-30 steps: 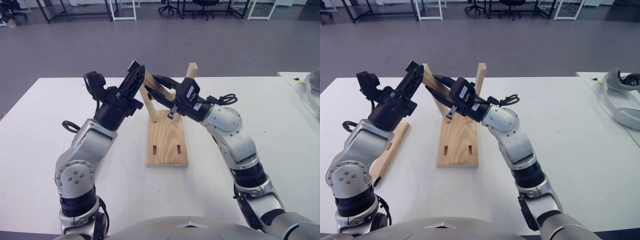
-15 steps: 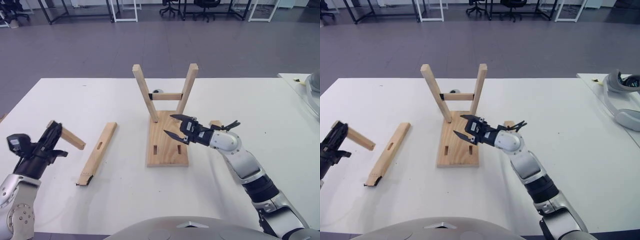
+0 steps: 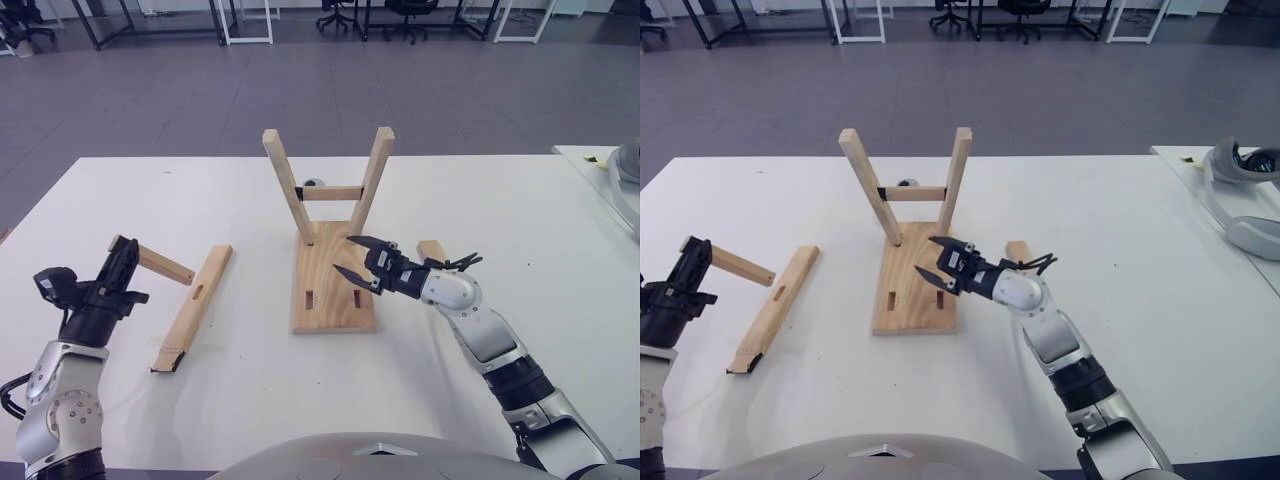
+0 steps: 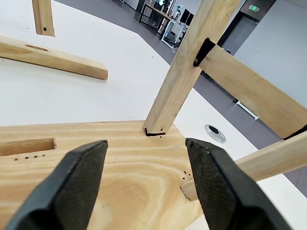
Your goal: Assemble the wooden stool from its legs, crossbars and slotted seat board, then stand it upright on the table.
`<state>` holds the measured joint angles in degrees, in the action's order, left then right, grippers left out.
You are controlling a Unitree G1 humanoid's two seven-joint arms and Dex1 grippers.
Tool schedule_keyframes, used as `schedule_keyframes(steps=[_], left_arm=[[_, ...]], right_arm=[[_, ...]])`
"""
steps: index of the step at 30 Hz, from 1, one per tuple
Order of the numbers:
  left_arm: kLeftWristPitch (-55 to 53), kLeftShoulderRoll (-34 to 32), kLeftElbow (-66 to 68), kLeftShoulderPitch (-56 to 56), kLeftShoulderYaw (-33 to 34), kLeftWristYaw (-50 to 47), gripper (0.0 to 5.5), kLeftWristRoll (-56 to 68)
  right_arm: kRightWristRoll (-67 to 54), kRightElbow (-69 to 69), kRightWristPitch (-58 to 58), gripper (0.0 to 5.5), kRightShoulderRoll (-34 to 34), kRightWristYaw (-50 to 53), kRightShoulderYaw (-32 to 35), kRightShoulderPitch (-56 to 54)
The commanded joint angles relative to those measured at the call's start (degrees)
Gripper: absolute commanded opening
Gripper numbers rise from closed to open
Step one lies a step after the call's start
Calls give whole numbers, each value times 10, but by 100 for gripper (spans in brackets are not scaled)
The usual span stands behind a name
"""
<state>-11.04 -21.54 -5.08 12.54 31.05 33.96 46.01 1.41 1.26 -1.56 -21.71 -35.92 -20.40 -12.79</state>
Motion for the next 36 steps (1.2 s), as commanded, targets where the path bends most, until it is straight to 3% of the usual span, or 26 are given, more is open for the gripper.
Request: schedule_keyframes(steps=[1, 17, 23, 27, 36], left_arm=[[8, 5, 10, 3, -16, 6, 40, -29], [0, 6, -56, 75, -30, -30, 40, -69], [-49, -13, -110, 98, -85, -98, 40, -147], [-71, 11, -148, 134, -127, -149, 40, -187], [-38, 63, -77, 154, -173, -173, 40, -218]], right_arm=[[5, 0, 4, 305, 6, 3, 5, 4], [13, -6, 9, 305, 14, -3, 1, -1], [24, -9, 13, 305, 13, 0, 0, -1], [32, -12, 16, 305, 17, 1, -2, -3], [40, -20, 21, 305, 16, -6, -2, -11]])
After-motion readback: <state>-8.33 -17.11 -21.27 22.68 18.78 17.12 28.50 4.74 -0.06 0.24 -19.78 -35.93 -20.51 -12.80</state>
